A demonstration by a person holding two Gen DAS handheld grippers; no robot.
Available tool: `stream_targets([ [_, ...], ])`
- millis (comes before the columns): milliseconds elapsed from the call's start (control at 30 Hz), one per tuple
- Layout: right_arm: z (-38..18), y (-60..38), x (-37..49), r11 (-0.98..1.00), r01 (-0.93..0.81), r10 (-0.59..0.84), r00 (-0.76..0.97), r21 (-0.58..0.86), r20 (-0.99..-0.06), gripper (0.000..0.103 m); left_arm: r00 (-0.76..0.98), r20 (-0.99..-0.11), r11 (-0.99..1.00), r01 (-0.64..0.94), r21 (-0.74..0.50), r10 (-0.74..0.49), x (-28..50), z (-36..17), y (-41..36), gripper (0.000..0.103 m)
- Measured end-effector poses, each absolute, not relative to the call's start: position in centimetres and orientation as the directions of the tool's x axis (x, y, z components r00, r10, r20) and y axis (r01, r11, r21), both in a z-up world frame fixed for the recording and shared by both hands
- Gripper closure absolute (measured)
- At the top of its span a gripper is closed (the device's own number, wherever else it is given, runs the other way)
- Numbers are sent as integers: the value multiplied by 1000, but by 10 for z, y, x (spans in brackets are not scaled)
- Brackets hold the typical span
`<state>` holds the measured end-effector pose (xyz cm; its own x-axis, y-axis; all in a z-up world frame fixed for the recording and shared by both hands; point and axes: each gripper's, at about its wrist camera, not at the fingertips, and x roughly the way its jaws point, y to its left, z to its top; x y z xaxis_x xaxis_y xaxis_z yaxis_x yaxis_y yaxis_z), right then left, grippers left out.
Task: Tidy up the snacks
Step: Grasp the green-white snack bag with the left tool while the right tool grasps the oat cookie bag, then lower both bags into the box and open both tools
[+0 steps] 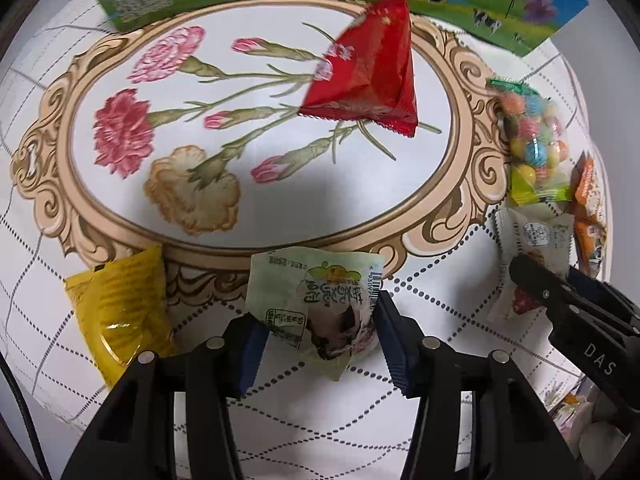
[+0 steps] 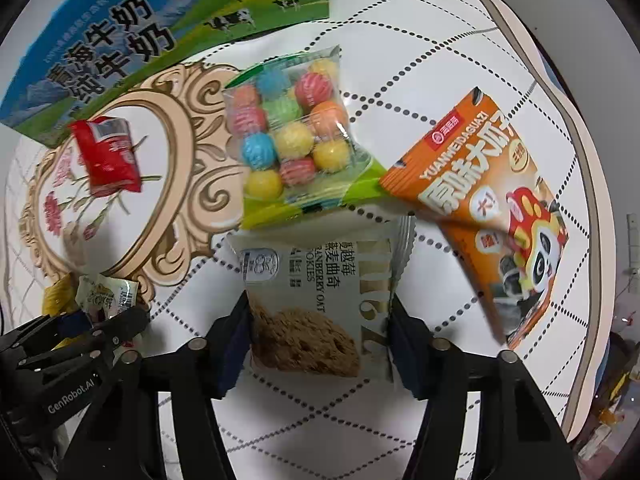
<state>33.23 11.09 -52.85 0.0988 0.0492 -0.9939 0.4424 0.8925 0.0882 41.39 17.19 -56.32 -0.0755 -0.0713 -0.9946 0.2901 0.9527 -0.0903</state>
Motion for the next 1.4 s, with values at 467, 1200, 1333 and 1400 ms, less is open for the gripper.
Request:
stream_targets([
  [467, -427, 139, 355, 893, 337, 196, 306, 298, -932, 46, 44, -956, 927, 262, -268, -289, 448, -433, 170, 54],
  [1200, -396, 178, 571, 948, 141, 216, 374, 285, -902, 46, 40, -997, 971, 233, -51, -62, 675, -439, 222, 54],
  [1333, -425, 188, 595, 942, 126, 263, 304, 313, -915, 43, -70, -996, 966, 249, -66, -50, 685, -466, 221, 52],
  [1400, -445, 190, 601, 936, 141, 282, 245, 322, -928, 27, -68, -996, 966, 250, -71, -56, 686, -468, 220, 50],
])
